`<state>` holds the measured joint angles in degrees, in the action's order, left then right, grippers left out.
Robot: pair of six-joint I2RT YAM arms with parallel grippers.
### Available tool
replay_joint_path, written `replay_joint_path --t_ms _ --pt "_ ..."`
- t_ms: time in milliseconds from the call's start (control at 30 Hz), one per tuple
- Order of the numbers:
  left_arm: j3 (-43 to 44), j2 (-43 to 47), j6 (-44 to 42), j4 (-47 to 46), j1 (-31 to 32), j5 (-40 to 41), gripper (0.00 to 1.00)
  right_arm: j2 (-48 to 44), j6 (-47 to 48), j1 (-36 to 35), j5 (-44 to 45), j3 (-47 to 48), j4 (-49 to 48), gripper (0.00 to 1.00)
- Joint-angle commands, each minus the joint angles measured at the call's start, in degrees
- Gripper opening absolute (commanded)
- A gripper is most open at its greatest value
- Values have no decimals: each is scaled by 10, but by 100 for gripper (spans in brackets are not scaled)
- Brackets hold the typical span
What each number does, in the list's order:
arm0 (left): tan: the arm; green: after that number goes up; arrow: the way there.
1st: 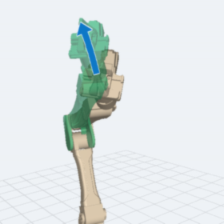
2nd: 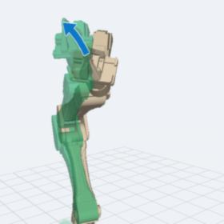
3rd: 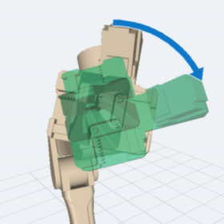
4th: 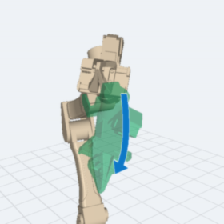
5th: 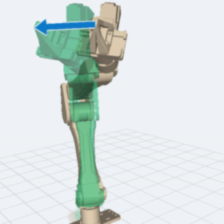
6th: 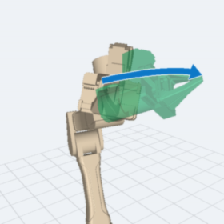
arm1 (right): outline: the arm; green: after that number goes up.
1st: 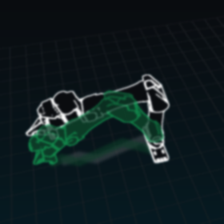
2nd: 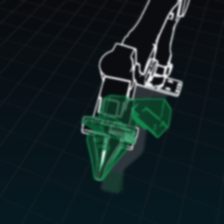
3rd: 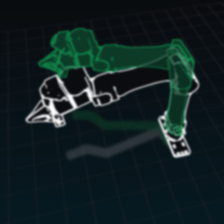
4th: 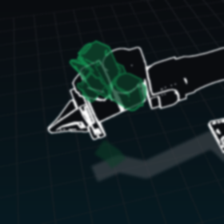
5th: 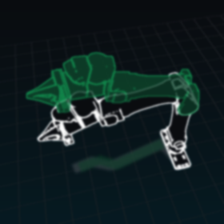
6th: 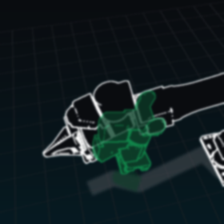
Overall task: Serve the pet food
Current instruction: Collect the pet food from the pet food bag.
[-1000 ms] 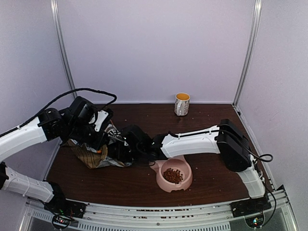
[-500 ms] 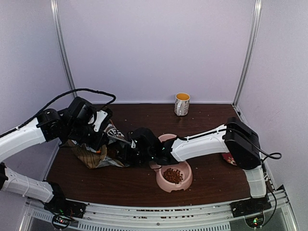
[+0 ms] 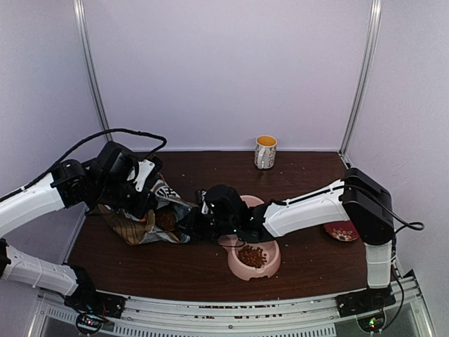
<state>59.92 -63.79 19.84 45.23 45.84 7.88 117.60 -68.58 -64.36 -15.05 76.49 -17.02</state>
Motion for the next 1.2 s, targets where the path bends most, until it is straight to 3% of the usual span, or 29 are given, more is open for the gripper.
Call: replay_joint_path --t_ms 0,300,867,1167 --pt "2 21 2 -46 0 21 0 -41 -29 10 14 -20 -52 0" --pt "0 23 2 -46 -1 23 0 -54 -41 12 23 -33 -66 0" --pt "3 21 2 -44 -1 28 0 -94 19 4 87 -12 110 0" --pt "6 18 2 -44 -1 33 0 -97 -12 5 44 -42 37 0"
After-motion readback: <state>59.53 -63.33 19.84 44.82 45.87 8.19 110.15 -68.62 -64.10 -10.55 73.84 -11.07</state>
